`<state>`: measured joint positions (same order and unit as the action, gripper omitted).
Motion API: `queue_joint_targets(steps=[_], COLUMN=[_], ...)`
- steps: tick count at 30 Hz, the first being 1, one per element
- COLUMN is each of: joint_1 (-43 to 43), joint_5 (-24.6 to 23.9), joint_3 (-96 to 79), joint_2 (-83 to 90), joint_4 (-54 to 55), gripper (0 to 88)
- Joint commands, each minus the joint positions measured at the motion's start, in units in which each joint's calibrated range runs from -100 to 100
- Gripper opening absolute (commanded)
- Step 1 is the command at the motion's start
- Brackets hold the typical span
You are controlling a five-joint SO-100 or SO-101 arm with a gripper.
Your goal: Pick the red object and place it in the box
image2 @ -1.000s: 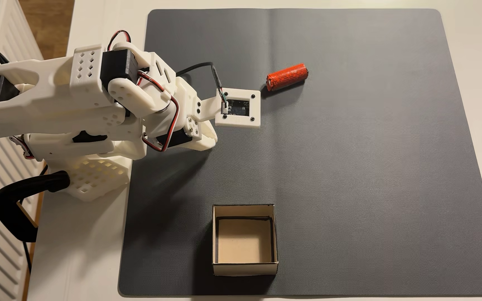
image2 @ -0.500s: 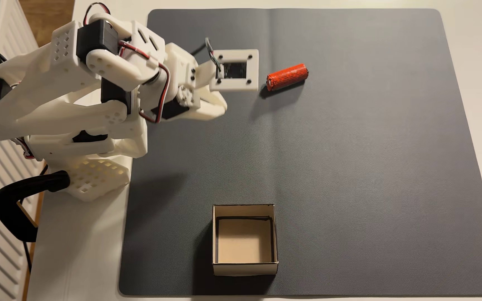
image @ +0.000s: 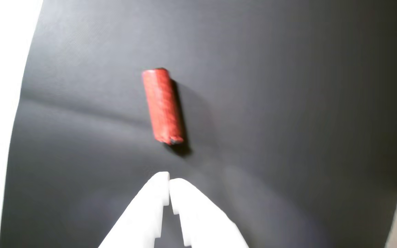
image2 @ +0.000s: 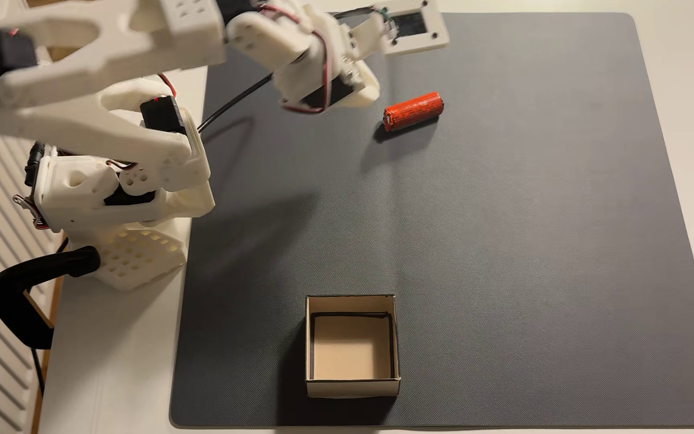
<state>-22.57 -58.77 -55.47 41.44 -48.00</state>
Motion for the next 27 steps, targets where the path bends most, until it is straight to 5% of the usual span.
queue_joint_targets(steps=[1,14,27], joint_1=[0.00,-1.26,-4.38], joint_5=[0.94,0.83,0.68], joint_3=[8.90,10.71,9.90], joint_2=[-10.66,-23.24,-33.96], joint_4=[1.76,11.99,21.43], gripper=[1.1,25.5,26.8])
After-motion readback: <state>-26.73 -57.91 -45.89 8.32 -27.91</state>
